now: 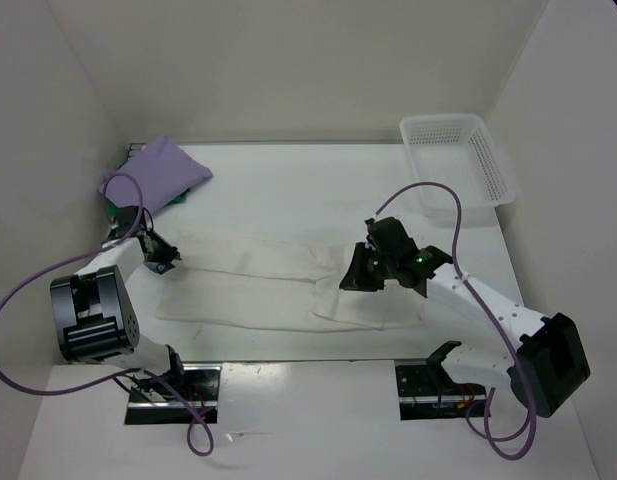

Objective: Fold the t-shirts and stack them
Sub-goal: Fold the other side of the tshirt into a rectangle

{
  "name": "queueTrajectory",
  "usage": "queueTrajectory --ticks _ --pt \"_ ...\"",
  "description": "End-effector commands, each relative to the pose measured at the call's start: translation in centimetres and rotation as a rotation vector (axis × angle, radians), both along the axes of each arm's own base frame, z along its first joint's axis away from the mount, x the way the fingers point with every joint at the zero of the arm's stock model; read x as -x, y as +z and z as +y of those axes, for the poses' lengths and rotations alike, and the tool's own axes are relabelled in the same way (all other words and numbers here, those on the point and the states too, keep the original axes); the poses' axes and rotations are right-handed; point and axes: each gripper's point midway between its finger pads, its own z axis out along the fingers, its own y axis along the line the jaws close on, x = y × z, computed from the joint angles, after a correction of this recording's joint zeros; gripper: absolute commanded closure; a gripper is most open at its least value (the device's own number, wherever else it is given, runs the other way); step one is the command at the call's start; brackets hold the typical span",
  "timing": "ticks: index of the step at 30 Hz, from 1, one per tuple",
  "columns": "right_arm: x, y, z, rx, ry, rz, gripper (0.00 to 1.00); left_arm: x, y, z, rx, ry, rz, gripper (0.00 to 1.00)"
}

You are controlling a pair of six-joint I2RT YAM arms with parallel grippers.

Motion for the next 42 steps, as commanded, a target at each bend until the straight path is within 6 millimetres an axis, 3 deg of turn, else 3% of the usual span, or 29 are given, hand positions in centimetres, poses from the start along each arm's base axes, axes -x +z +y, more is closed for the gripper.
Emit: queueTrajectory --ticks 1,5,10,16,18,20,23,30,35,42 --pt "-0.4 1.5 0.2 -0.03 0.013 -0.058 0.8 0.3 -0.8 0.2 0.008 0.024 0.021 0.63" --pt "-0.4 1.5 0.2 -0.03 0.013 -0.058 0.8 1.0 -1.2 0.0 0.018 0.028 0.046 0.64" --pt "-0.3 1.1 0.1 -0.024 0.013 -0.05 0.79 -0.9 -1.2 0.3 0.03 0.049 0.009 0.69" --pt "-0.9 1.3 -0.6 -0.025 -0.009 -0.063 0.79 -0.3 -2.3 0.3 0.026 0.044 0.043 0.74" --pt "-0.8 1.4 -0.5 -0.031 -0.003 -0.059 0.79 -0.5 -1.7 0.4 0.021 0.044 0.025 0.74" --pt "-0.8 1.4 -0.5 -0.031 -0.003 -0.059 0.79 -0.2 -2.0 0.3 0.024 0.044 0.034 0.82" --pt "-0.7 1.2 -0.4 -0.028 0.009 -0.053 0.79 -0.7 -0.9 0.5 0.016 0.044 0.008 0.92" --pt "-0.7 0.8 -0.2 -0.026 0.022 -0.047 0.79 -1.0 2.8 0.4 -0.006 0.031 -0.074 0.94" --pt "-0.6 1.0 0.1 -0.042 0.034 -0.047 0.79 -0.1 2.7 0.6 -0.028 0.026 -0.042 1.0" --pt "-0.5 0.8 0.2 -0.04 0.047 -0.04 0.79 1.1 5.7 0.1 -0.04 -0.005 -0.063 1.0"
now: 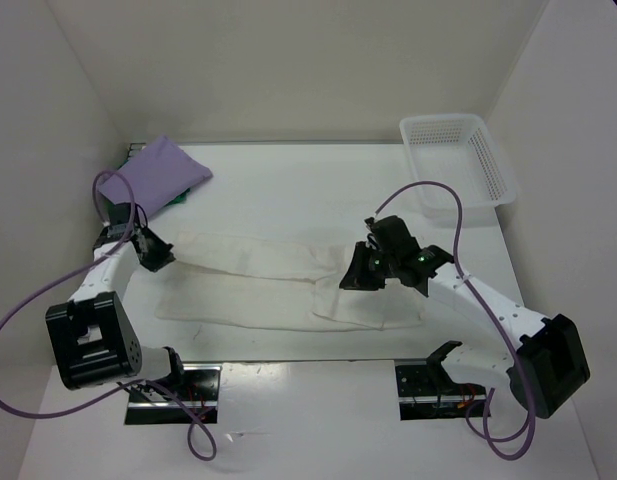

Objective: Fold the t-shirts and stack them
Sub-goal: Fold the other side of the tshirt into a rectangle, then rotate the tshirt 90 degrees

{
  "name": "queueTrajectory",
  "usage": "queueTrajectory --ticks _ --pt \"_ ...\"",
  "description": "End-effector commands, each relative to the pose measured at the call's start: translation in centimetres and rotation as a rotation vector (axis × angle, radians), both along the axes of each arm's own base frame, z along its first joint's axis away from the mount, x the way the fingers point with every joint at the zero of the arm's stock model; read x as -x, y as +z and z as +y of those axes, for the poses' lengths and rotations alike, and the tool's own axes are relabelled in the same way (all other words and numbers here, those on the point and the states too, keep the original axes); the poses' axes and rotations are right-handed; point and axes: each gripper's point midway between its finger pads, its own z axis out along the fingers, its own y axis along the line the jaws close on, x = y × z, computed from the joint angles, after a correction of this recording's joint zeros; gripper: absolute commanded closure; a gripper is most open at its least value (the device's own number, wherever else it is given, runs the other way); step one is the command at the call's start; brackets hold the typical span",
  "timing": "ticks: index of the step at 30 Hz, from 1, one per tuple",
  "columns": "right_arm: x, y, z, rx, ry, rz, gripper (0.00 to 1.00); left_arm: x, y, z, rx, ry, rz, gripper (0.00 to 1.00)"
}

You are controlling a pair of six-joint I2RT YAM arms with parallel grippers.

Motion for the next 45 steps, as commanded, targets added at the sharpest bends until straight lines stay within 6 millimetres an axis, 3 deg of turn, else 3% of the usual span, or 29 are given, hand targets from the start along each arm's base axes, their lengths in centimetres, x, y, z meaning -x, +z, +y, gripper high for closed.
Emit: queueTrajectory --ticks 1,6,10,13,14,15,17,19,21,24,25,26,28,29,30,32,37,41,45 --pt "-0.5 0.0 0.2 -0.009 0.018 -0.024 0.79 0.5 2.5 0.3 -0.039 -0.031 -0.01 1.0" --pt "-1.5 0.3 -0.5 0.01 -0.043 -0.027 0.79 2.5 1.6 0.0 -0.032 -0.036 0.066 1.0" --pt "-4.0 0.9 -2.7 0.051 -0.163 -0.067 0.79 3.3 -0.7 -0.7 0.026 -0.049 0.171 0.99" --pt "-5.7 0.7 -4.9 0.086 -0.258 -0.084 0.79 3.3 -0.9 -1.5 0.072 -0.069 0.18 0.95" --pt "-6.6 0.9 -5.6 0.079 -0.301 -0.098 0.79 3.2 -0.9 -1.5 0.077 -0.059 0.18 0.9" --pt "-7.1 1.1 -5.9 0.073 -0.326 -0.106 0.79 3.5 -1.1 -1.6 0.096 -0.046 0.184 0.73" --pt "-7.8 0.1 -6.4 0.095 -0.379 -0.106 0.79 3.4 -0.3 -0.7 0.088 -0.014 0.154 0.56" --pt "-8.9 0.3 -6.3 0.074 -0.398 -0.125 0.79 2.5 0.9 -0.4 0.076 0.004 0.096 0.53" --pt "-9.9 -0.6 -6.0 0.071 -0.415 -0.125 0.88 -0.2 3.1 0.0 0.074 -0.005 -0.006 0.58" --pt "-11.1 -2.9 -6.0 0.095 -0.446 -0.105 1.0 -4.3 5.1 -3.5 0.045 -0.1 -0.123 0.6" --pt "-11.1 -3.9 -6.0 0.105 -0.445 -0.091 1.0 -5.2 5.3 -6.0 0.038 -0.173 -0.135 0.6" --pt "-11.3 -5.3 -6.1 0.132 -0.45 -0.065 1.0 -5.9 5.2 -7.0 0.046 -0.192 -0.139 0.6" --pt "-11.5 -6.7 -6.3 0.148 -0.469 -0.045 1.0 -6.9 3.2 -8.4 0.09 -0.236 -0.105 0.6" --pt "-11.6 -7.6 -6.7 0.162 -0.494 -0.019 1.0 -7.0 2.1 -8.4 0.094 -0.235 -0.089 0.6" --pt "-11.7 -7.9 -7.1 0.153 -0.518 -0.015 1.0 -6.7 -0.2 -8.1 0.102 -0.224 -0.044 0.6" --pt "-11.4 -8.6 -7.9 0.165 -0.547 -0.002 1.0 -6.5 -2.5 -6.4 0.092 -0.187 -0.008 0.6" --pt "-11.5 -9.2 -9.1 0.182 -0.586 0.018 1.0 -4.9 -6.3 -2.8 0.041 -0.115 0.089 0.59" --pt "-11.4 -9.4 -9.1 0.208 -0.574 0.042 1.0 -4.0 -7.6 0.2 0.076 -0.026 0.12 0.59" --pt "-11.3 -7.2 -8.8 0.183 -0.557 -0.01 1.0 -5.6 -4.7 0.4 0.079 -0.036 0.025 0.59"
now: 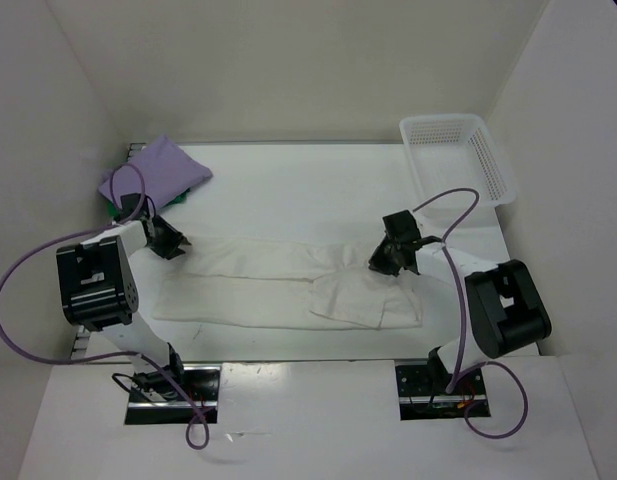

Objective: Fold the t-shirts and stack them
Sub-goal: Rotate the tshirt 90 degrees

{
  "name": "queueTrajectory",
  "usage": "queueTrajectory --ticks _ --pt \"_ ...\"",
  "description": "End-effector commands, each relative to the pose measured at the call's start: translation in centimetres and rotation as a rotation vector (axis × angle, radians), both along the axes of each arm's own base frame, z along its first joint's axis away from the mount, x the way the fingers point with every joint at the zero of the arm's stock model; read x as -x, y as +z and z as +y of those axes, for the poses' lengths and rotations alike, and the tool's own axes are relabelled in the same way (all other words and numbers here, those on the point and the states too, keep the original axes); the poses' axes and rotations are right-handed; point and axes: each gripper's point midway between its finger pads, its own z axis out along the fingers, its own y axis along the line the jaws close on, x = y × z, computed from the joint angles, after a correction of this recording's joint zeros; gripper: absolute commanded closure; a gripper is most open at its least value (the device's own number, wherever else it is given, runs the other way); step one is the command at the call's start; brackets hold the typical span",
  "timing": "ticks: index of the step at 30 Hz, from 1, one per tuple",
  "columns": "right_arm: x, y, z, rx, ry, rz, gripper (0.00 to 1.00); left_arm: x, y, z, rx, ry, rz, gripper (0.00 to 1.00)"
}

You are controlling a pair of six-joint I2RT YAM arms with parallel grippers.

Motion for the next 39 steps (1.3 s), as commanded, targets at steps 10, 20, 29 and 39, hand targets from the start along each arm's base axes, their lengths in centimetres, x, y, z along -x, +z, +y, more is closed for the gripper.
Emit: queueTrajectory --ticks 10,20,29,39 --pt "-3.9 -1.2 5.2 -0.082 0.081 0.029 1.0 -2.0 11.0 -1.0 -0.116 -0.05 -0.256 0.59" --pt "-17.7 -1.2 11.4 -0.097 0.194 -0.048 1.0 -1.5 15.7 -2.9 -0.116 -0.128 -0.353 0.55" --pt "-30.0 11.5 16.8 -0.11 0.378 -0.37 0.93 -2.7 16.1 -5.5 -0.128 -0.271 -0.343 0.53" --pt "-17.8 23.1 11.0 0.007 0.362 -0.541 0.88 -7.0 17.1 -11.1 -0.083 -0.443 -0.408 0.52"
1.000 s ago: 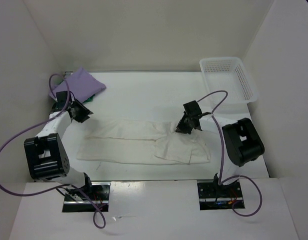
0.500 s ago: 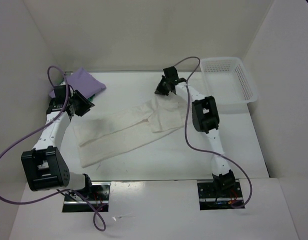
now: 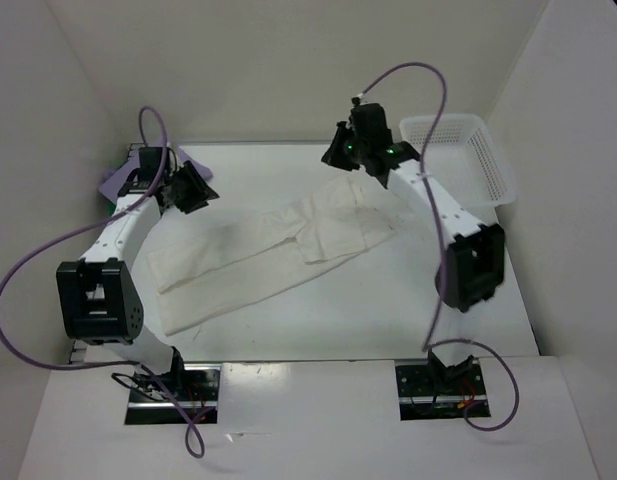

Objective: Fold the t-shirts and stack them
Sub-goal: Rotate the tshirt 90 degrees

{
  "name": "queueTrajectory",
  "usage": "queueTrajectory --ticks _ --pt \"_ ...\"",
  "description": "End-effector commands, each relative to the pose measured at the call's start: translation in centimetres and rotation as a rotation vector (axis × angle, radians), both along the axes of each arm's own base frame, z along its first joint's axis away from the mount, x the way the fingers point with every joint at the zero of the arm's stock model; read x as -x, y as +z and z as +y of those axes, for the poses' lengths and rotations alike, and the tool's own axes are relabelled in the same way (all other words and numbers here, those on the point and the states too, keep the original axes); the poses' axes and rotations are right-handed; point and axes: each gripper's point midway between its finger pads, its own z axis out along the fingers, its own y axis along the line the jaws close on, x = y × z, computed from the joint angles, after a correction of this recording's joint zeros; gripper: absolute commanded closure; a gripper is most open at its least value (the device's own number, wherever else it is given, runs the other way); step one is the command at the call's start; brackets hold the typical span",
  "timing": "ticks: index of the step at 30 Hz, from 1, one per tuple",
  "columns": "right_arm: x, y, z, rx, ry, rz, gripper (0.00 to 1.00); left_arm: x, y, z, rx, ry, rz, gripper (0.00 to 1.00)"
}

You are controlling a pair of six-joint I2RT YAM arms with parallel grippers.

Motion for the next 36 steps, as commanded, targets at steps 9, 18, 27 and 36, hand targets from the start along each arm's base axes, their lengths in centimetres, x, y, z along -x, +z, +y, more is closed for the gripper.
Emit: queueTrajectory --ticks 9,18,27,36 --pt "10.3 -11.4 -7.4 0.102 -0.095 0.205 1.0 -2.5 1.0 -8.1 -0.007 -0.245 -0.087 0.58" --pt "9.1 -19.5 -7.6 0.188 -0.129 0.362 1.0 1.0 1.0 -7.7 -0.026 -0.266 -0.064 0.56" --pt "-5.0 -22.1 -1.8 0.153 -0.065 0.319 1.0 1.7 3.7 -7.3 -0.02 -0.25 -0.093 0.55" --pt "-9.7 -8.1 1.0 0.074 -0.018 0.08 0.8 1.1 6.4 -6.7 -0.022 -0.246 -0.134 0.53"
